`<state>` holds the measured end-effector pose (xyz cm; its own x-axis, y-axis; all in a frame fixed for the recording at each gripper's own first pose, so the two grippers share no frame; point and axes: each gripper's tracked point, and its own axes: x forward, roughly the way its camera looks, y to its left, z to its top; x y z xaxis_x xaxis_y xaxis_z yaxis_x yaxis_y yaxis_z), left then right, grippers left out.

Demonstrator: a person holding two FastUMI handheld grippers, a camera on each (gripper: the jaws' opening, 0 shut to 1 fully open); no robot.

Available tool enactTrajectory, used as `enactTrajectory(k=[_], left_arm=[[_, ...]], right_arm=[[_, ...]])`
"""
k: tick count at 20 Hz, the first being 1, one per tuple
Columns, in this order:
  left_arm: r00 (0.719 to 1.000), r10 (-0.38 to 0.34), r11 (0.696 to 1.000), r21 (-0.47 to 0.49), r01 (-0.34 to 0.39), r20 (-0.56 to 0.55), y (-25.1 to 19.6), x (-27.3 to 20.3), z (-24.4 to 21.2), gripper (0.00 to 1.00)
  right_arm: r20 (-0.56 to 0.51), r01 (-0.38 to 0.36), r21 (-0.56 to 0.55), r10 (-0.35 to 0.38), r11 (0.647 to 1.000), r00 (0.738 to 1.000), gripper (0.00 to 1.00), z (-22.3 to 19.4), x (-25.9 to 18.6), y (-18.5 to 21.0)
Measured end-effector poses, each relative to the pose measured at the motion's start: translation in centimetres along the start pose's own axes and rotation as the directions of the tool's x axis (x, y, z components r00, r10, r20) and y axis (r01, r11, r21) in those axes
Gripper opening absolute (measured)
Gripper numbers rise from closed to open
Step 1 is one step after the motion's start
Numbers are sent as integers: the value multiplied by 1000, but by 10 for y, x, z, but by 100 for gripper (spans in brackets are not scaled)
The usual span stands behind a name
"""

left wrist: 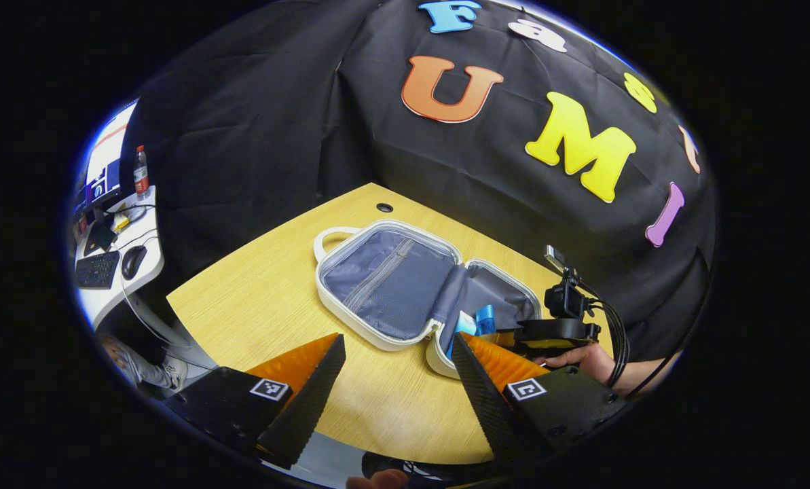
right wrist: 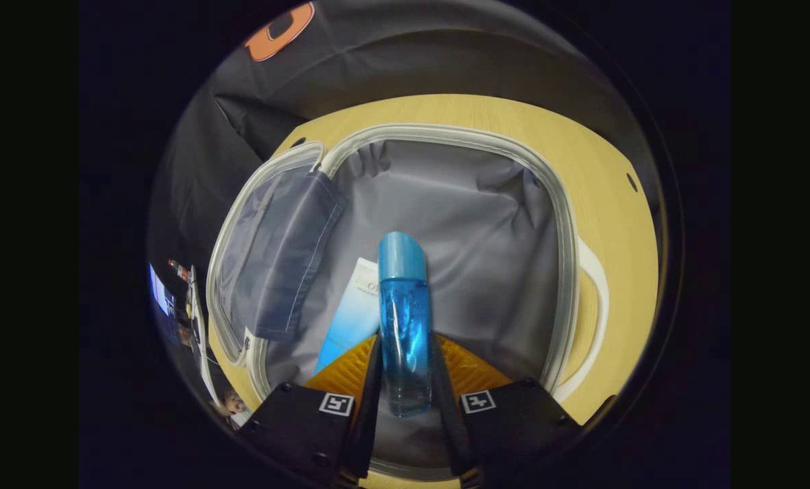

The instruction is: First open the suitcase, pack the skin care products into it, and then close the suitcase.

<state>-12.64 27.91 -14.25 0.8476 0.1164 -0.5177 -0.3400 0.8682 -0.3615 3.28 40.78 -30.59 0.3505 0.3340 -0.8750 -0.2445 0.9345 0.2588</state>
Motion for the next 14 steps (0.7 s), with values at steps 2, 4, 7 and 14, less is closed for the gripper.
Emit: enactTrajectory(k=[2,4,7,14], left_arm=[[1000,-6,1000,2,6,7,-1,1,2,100],[998,-33,999,5,33,55,-7,1,13,100],[998,-41,999,16,40,56,-2,6,18,98],[993,-77,997,24,75,88,21,20,44,98]], right_arm=[[8,-12,-6,12,1000,1000,40,1,-6,2],[31,-5,-36,6,999,1000,43,3,-16,0],[102,3,-118,10,993,995,53,9,-41,4],[312,37,-337,75,941,947,71,18,-125,4]])
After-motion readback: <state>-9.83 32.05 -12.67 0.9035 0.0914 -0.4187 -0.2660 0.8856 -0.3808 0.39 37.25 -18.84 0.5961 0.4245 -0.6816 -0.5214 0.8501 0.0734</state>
